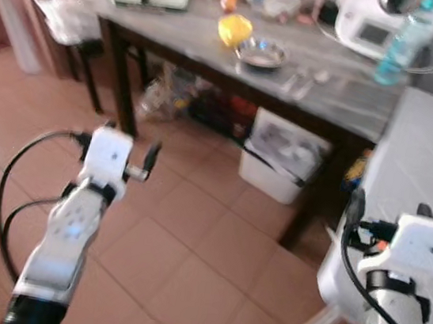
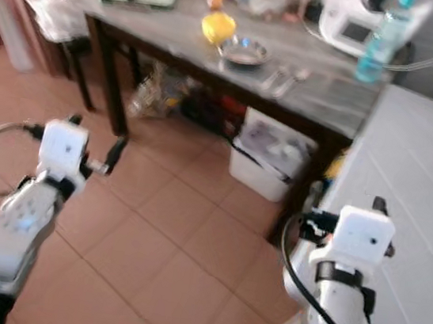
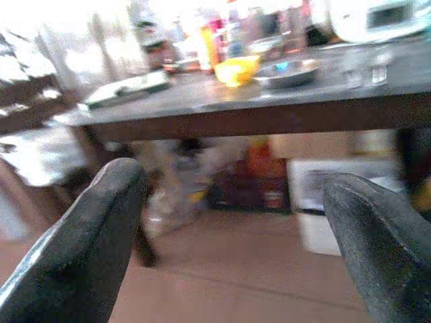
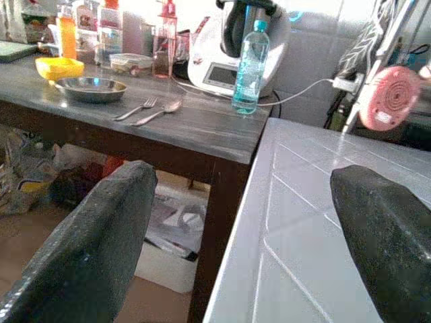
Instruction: Setting the table
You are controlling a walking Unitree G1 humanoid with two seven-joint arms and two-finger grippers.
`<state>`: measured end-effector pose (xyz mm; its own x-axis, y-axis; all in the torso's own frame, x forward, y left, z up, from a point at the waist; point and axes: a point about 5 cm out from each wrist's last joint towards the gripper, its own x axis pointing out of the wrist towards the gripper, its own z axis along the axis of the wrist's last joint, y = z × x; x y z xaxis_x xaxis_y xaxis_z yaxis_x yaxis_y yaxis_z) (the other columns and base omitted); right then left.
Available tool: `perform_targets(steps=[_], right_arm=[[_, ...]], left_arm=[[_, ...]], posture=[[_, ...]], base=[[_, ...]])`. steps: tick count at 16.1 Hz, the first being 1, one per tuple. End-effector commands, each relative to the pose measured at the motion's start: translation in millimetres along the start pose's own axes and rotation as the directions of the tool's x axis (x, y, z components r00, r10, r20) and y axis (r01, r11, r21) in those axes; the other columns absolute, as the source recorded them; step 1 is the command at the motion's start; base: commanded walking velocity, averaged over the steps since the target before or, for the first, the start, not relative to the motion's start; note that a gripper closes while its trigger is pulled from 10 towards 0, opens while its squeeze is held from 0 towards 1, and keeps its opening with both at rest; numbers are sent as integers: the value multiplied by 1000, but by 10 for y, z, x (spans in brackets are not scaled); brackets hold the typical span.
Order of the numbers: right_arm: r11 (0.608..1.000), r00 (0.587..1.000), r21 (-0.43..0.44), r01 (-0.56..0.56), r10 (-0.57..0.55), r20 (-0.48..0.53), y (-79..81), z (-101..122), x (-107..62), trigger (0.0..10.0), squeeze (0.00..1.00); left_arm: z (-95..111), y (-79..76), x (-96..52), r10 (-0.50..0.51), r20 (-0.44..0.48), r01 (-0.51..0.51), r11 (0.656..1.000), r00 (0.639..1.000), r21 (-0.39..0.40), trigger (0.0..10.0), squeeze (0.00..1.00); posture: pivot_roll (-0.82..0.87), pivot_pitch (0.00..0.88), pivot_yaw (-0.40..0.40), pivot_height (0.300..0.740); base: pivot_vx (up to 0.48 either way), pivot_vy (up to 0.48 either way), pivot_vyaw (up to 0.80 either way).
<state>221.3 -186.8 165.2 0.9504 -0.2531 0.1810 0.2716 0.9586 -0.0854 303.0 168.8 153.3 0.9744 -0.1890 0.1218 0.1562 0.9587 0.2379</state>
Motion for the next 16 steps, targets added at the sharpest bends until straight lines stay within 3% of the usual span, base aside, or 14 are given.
perform_targets(steps=[1,7,10,13,16], right_arm=[[1000,1000,-6,-14,14,24,28,56,11,10000,0],[1000,999,-6,-19,19,29,28,71,35,10000,0],[1000,999,-1,-29,29,33,46,81,38,10000,0],[999,999,-10,-32,32,38,35,93,47,10000,0],[999,999,-19,-33,34,40,36,105,41,10000,0]], left_arm=[[50,-14,25,-31,31,31,999,999,-18,10000,0],[141,-130,162,-70,78,75,994,995,-75,10000,0],[141,-188,163,-86,87,94,991,992,-91,10000,0],[140,-243,169,-94,93,104,988,991,-115,10000,0],[140,-286,185,-103,97,115,985,990,-131,10000,0]], posture=[[96,96,-25,740],[89,99,-26,740],[83,96,-27,740],[74,97,-31,740],[65,97,-31,740]], base=[[0,0,0],[0,0,-633],[0,0,-704],[0,0,0],[0,-437,0]])
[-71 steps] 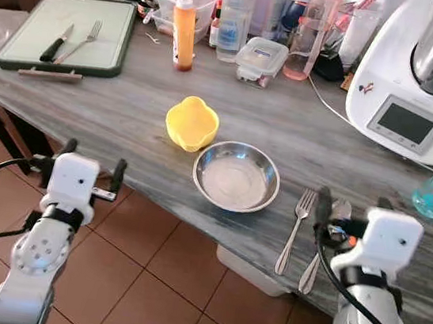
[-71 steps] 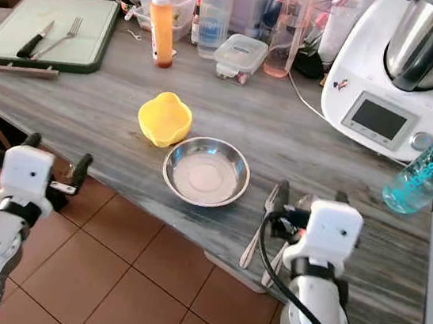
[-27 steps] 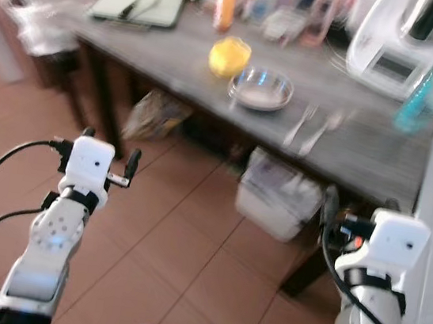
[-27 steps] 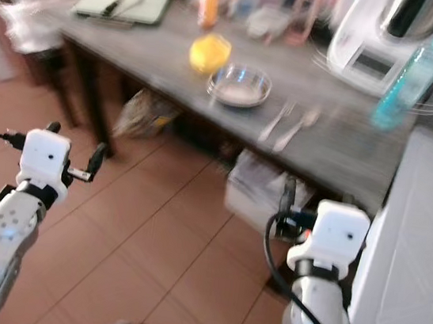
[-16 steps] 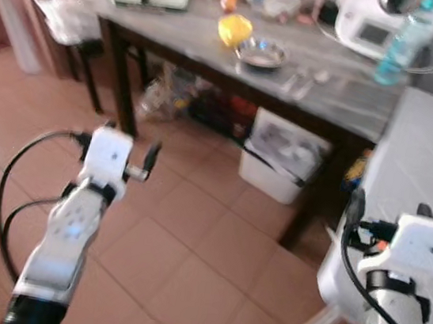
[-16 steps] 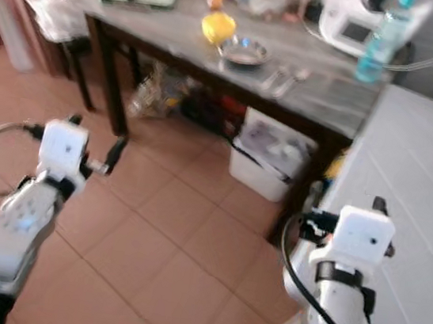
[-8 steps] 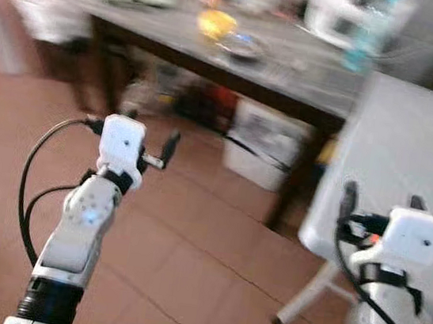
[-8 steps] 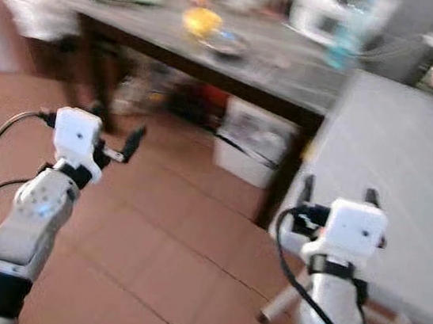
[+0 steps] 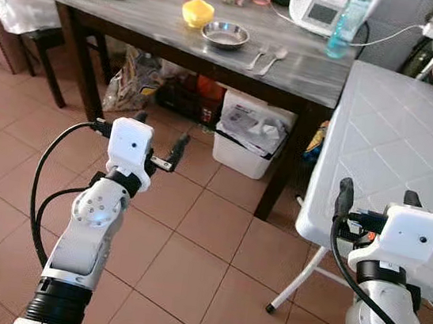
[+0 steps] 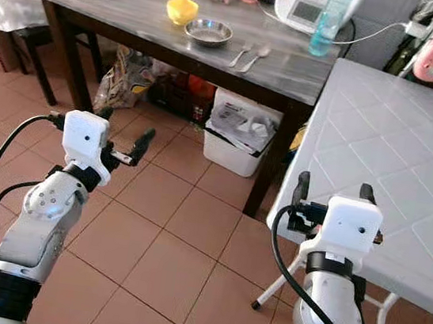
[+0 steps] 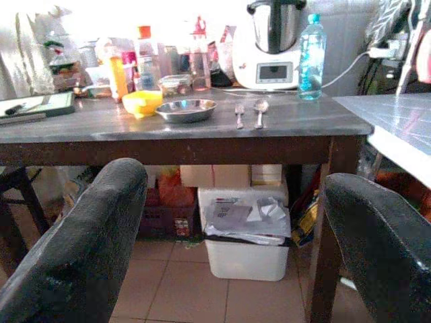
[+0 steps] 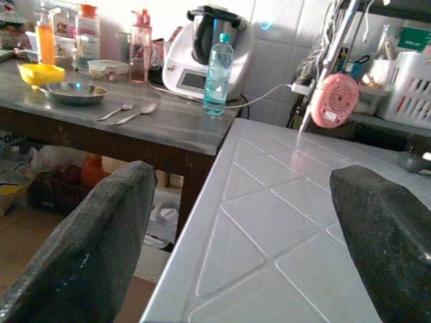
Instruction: Setting the table
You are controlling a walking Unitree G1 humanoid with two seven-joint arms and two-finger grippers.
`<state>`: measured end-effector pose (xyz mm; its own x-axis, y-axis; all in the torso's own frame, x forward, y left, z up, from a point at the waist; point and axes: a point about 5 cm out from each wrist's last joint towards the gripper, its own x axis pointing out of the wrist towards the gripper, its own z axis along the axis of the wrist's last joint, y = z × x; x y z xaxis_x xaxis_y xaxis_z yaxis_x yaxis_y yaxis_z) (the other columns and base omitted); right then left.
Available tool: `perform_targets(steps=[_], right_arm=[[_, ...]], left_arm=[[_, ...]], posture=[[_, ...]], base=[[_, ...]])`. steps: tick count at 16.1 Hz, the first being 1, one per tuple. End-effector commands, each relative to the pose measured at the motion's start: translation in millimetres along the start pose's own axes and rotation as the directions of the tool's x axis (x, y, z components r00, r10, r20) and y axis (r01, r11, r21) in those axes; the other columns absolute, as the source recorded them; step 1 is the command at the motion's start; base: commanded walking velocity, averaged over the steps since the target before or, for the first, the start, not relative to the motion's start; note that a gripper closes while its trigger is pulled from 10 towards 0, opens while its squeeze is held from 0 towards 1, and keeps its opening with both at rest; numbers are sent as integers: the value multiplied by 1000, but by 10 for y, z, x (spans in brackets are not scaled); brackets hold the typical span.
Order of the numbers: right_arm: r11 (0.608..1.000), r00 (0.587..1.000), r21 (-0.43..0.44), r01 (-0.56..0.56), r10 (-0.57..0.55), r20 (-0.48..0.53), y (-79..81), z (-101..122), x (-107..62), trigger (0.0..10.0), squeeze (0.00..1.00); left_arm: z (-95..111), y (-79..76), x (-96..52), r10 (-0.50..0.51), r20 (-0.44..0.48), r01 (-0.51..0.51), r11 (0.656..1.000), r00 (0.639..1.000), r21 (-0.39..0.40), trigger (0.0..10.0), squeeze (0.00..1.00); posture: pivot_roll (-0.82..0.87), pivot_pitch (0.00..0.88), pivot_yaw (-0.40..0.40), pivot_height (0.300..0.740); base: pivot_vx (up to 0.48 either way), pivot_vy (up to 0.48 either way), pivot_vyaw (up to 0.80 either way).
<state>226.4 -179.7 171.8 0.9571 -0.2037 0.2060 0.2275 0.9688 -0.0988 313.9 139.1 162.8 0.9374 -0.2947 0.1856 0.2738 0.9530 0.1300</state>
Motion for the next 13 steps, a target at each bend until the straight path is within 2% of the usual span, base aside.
perform_targets(steps=[1,13], right_arm=[[1000,1000,-16,13,-13,11,-40,39,-4,10000,0],[999,998,-8,53,-53,23,-60,57,9,10000,0]], left_arm=[[-6,-47,21,-19,6,19,1000,1000,-9,10000,0],[-32,-83,69,-51,7,51,999,999,-13,10000,0]], posture=[[63,96,-29,740],[53,90,-10,740]], base=[[0,-480,0],[0,-480,0]])
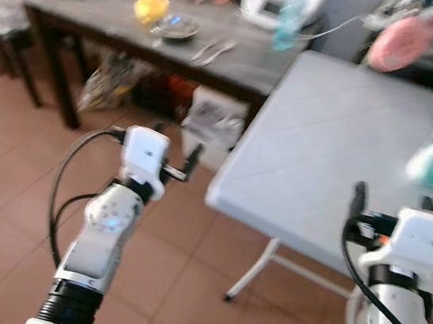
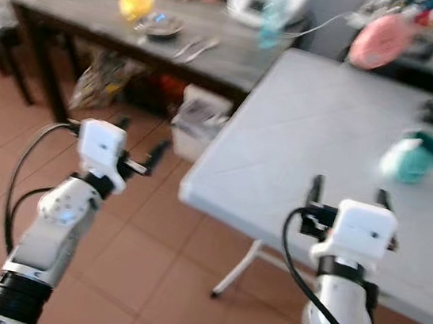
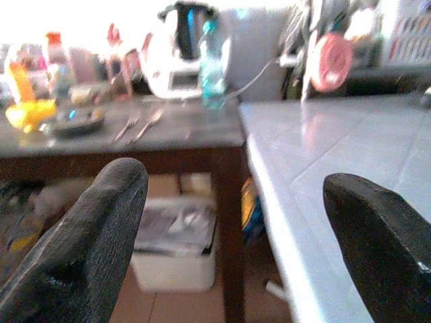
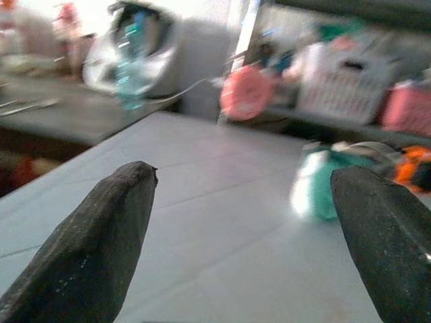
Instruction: Setting the table
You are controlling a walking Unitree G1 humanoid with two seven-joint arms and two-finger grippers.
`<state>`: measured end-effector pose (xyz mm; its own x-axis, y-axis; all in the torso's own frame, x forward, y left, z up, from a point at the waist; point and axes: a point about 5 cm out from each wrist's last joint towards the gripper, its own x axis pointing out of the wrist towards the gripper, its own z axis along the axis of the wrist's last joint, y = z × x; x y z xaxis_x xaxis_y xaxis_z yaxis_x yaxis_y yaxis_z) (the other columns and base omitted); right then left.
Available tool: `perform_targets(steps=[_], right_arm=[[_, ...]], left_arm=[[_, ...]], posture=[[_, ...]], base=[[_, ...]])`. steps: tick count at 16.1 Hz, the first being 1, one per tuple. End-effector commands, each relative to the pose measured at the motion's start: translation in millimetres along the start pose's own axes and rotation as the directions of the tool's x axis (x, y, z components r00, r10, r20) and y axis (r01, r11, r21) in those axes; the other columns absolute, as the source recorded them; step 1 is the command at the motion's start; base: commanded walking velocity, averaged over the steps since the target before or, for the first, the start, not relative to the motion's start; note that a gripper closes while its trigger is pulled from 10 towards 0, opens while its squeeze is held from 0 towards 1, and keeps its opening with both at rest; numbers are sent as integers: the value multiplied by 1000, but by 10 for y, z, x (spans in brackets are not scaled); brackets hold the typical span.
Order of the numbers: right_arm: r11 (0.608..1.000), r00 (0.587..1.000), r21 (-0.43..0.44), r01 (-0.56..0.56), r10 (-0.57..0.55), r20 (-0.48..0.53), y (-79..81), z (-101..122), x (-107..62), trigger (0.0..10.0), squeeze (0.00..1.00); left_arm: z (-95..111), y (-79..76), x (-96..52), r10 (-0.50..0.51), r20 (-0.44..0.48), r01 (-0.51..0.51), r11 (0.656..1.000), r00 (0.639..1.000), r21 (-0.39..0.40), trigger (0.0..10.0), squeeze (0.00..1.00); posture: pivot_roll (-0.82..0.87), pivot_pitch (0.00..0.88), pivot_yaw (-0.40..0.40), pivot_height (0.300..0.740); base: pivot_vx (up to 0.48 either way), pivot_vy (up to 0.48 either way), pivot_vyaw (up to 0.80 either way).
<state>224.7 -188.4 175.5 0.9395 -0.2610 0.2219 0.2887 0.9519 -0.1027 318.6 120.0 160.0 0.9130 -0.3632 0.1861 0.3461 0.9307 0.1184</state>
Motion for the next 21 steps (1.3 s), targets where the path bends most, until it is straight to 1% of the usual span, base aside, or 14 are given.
perform_targets(steps=[1,5,7,8,10,12,14,17,19,21], right_arm=[[1000,1000,12,-4,4,12,33,28,-7,10000,0],[1000,1000,23,14,-14,-7,21,-16,-46,10000,0],[999,1000,28,19,-19,-13,25,-34,-48,10000,0],[999,1000,29,19,-19,-13,29,-35,-48,10000,0],[999,1000,34,19,-19,-11,52,-31,-34,10000,0],[999,1000,41,19,-19,-5,61,-27,-19,10000,0],[999,1000,42,20,-20,0,63,-26,-6,10000,0],[999,1000,44,25,-26,1,71,-35,-5,10000,0],[999,1000,45,28,-28,2,73,-34,-9,10000,0],[999,1000,44,31,-31,2,71,-34,-22,10000,0]], left_arm=[[-4,84,-28,15,-2,-15,1000,1000,13,10000,0],[-20,75,-27,5,-5,-5,1000,1000,22,10000,0],[-35,49,-21,5,1,-5,1000,1000,-3,10000,0],[-44,48,-18,7,-2,-7,1000,1000,-3,10000,0],[-59,84,18,43,-11,-43,999,999,-24,10000,0],[-19,70,77,38,8,-38,999,999,-20,10000,0],[-3,78,101,33,21,-33,999,999,-26,10000,0],[-34,123,95,14,9,-14,999,1000,-33,10000,0],[-26,108,112,-3,18,4,999,1000,-48,10000,0],[-6,74,133,-21,33,22,998,999,-52,10000,0]], posture=[[54,90,-7,740],[51,92,-1,740],[51,91,-3,740],[51,89,-3,740],[53,85,0,740],[54,75,0,740],[50,68,1,740],[46,60,8,740],[44,62,10,740],[42,66,13,740]], base=[[0,-480,0],[0,-442,0],[0,0,0],[0,0,0],[0,0,0],[0,0,-800],[0,0,0],[0,0,0],[0,0,0],[285,0,0]])
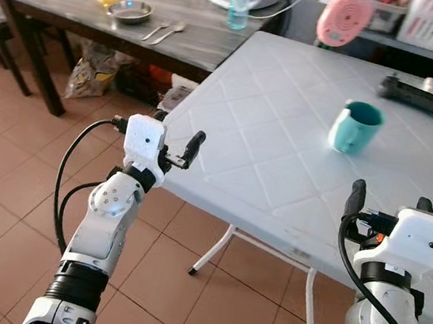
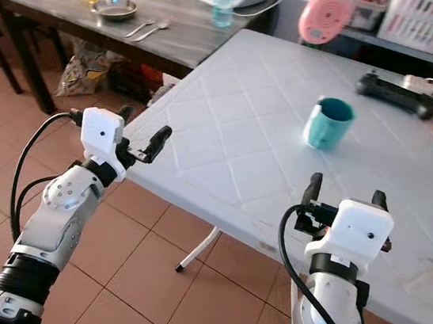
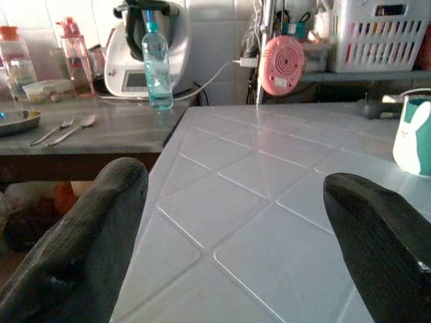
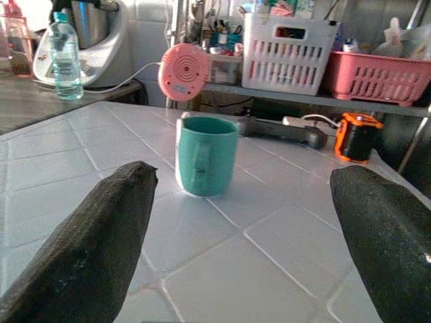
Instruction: Setting the table
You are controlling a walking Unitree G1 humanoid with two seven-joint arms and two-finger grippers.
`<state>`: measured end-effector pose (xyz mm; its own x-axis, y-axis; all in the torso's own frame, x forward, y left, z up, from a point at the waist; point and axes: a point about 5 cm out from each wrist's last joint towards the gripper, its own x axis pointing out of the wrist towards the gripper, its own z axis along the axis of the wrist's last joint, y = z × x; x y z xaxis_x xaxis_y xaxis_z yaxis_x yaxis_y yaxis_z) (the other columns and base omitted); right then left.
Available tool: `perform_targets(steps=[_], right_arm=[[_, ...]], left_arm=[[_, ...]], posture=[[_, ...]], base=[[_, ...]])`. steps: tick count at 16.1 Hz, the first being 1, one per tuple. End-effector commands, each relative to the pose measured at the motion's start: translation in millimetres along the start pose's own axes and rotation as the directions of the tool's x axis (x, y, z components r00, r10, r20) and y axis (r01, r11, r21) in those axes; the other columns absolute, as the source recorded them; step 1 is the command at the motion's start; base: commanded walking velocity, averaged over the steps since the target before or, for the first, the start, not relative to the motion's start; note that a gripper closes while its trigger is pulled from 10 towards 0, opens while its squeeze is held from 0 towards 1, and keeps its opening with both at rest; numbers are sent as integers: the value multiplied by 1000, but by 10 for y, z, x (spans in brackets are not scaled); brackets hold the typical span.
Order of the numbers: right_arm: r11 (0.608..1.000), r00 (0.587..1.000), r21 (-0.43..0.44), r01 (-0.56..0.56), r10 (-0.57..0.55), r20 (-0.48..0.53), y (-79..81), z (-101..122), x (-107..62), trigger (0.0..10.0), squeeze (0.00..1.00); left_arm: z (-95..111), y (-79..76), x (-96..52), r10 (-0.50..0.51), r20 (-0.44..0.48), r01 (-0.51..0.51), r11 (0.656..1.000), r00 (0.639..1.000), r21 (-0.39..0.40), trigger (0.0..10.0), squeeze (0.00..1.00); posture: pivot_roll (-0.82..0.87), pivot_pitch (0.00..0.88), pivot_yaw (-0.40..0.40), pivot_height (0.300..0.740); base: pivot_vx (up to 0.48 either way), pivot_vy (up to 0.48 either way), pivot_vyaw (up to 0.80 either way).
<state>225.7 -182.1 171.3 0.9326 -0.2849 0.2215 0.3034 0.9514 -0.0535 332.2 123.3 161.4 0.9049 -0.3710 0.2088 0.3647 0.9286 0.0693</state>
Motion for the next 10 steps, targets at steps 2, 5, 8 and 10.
perform_targets(steps=[2,5,8,10], right_arm=[[1000,1000,-2,9,-9,5,-7,1,-11,10000,0],[1000,1000,-5,11,-11,3,-17,-2,-10,10000,0],[1000,1000,-4,8,-8,0,-11,-7,-14,10000,0],[1000,1000,-4,8,-8,0,-11,-7,-14,10000,0]], left_arm=[[15,-4,14,-25,12,25,1000,1000,3,10000,0],[10,17,-4,-37,11,37,999,999,7,10000,0],[7,-10,-2,-49,14,49,999,999,0,10000,0],[7,-10,-2,-49,14,49,999,999,0,10000,0]], posture=[[43,71,13,740],[43,73,12,740],[43,72,10,740],[43,72,10,740]], base=[[315,0,0],[439,0,0],[480,0,0],[480,0,0]])
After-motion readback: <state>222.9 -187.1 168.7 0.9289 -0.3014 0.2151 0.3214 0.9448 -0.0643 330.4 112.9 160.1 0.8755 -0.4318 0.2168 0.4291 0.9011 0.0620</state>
